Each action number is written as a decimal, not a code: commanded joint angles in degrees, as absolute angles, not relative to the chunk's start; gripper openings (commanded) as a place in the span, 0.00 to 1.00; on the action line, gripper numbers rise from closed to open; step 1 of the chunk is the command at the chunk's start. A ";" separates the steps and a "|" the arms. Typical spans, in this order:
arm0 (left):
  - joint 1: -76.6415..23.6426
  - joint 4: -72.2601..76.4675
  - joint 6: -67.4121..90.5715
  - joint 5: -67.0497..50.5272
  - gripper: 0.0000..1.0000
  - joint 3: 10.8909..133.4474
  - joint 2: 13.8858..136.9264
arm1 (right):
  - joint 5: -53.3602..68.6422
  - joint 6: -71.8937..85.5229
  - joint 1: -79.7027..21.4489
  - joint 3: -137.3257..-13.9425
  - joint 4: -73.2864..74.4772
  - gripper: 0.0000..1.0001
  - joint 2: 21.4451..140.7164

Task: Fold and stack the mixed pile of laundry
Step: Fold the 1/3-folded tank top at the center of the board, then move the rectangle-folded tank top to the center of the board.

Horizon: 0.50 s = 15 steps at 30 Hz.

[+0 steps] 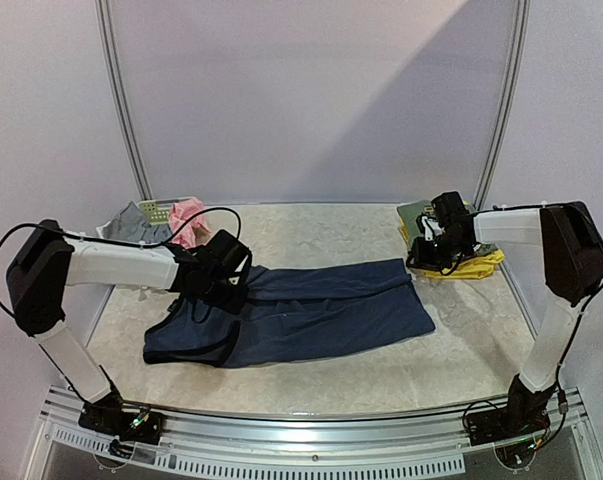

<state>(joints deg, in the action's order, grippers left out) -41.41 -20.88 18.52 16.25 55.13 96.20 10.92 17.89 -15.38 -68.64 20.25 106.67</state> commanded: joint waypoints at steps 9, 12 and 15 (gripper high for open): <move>-43.44 -22.35 20.99 19.78 0.45 57.43 84.57 | 12.00 17.89 -22.34 -72.07 20.84 0.36 98.70; -41.77 -22.72 19.88 16.98 0.33 63.52 91.54 | 13.26 18.22 -23.17 -74.38 20.41 0.35 101.88; -39.93 -22.61 18.81 15.01 0.29 68.08 97.60 | 14.95 18.49 -23.68 -76.35 19.61 0.33 105.91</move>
<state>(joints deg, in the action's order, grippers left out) -42.44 -22.31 20.32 17.74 63.61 91.07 12.64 17.98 -23.35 -73.95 20.60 100.75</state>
